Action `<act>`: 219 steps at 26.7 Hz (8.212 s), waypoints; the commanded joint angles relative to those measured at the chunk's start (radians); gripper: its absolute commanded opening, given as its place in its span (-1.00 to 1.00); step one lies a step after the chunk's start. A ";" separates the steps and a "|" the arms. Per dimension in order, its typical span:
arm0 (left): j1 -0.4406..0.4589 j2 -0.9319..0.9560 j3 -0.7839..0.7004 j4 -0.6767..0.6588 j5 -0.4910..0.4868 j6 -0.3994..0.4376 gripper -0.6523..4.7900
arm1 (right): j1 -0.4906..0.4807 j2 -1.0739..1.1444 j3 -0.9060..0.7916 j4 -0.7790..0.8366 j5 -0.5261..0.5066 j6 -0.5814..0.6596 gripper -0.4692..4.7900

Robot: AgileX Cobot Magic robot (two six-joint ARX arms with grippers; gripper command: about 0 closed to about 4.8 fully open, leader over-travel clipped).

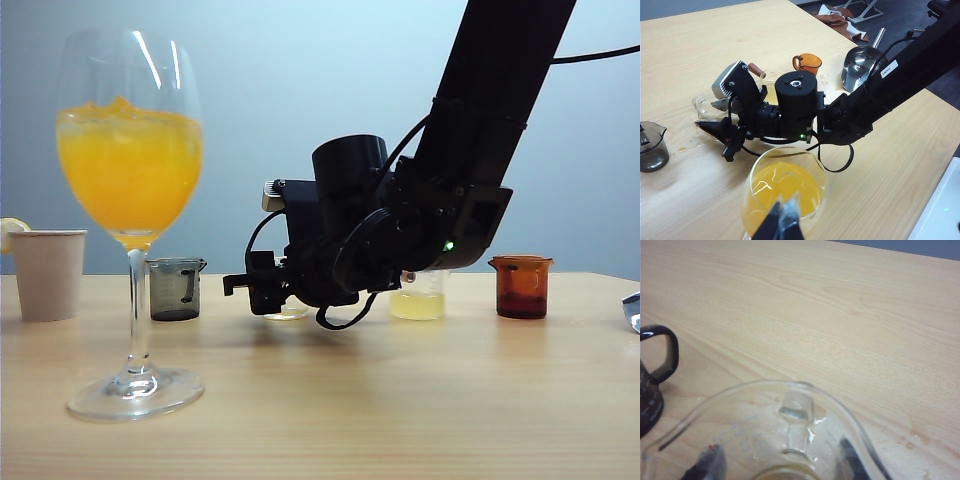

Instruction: Pick up the second measuring cup from the left, pour the orange juice inside into the goblet, and finally put the measuring cup back in its original place.

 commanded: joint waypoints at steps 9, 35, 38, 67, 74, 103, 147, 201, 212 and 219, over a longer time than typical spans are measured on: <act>-0.001 -0.002 0.004 0.011 0.008 0.000 -0.78 | 0.023 -0.031 0.004 -0.036 -0.002 0.010 0.74; -0.001 -0.002 0.004 0.014 0.008 0.000 -0.78 | 0.022 -0.085 0.005 -0.178 -0.089 0.055 1.00; -0.001 -0.002 0.004 0.014 0.008 0.000 -0.78 | 0.023 -0.089 0.005 -0.185 -0.101 0.055 1.00; -0.001 -0.002 0.004 0.013 0.007 0.000 -0.78 | 0.021 -0.364 0.005 -0.798 -0.159 0.054 1.00; -0.001 -0.002 0.005 0.014 0.000 0.000 -0.78 | 0.023 -0.478 0.007 -1.006 -0.159 0.053 -0.80; -0.001 -0.510 -0.356 0.203 -0.468 -0.026 -0.78 | 0.022 -1.533 -0.482 -1.014 -0.015 -0.066 -0.84; 0.155 -0.562 -0.776 0.701 -0.583 -0.097 -0.78 | 0.022 -1.638 -0.549 -1.046 0.092 -0.065 -0.84; 0.155 -0.562 -0.834 0.776 -0.580 -0.097 -0.77 | -0.312 -1.969 -0.935 -0.798 0.021 -0.065 -0.84; 0.155 -0.562 -0.834 0.770 -0.580 -0.097 -0.77 | -0.524 -2.242 -1.139 -0.775 0.016 -0.062 -0.84; 0.155 -0.562 -0.834 0.767 -0.580 -0.097 -0.77 | -0.587 -2.243 -1.163 -0.817 -0.054 -0.080 -0.84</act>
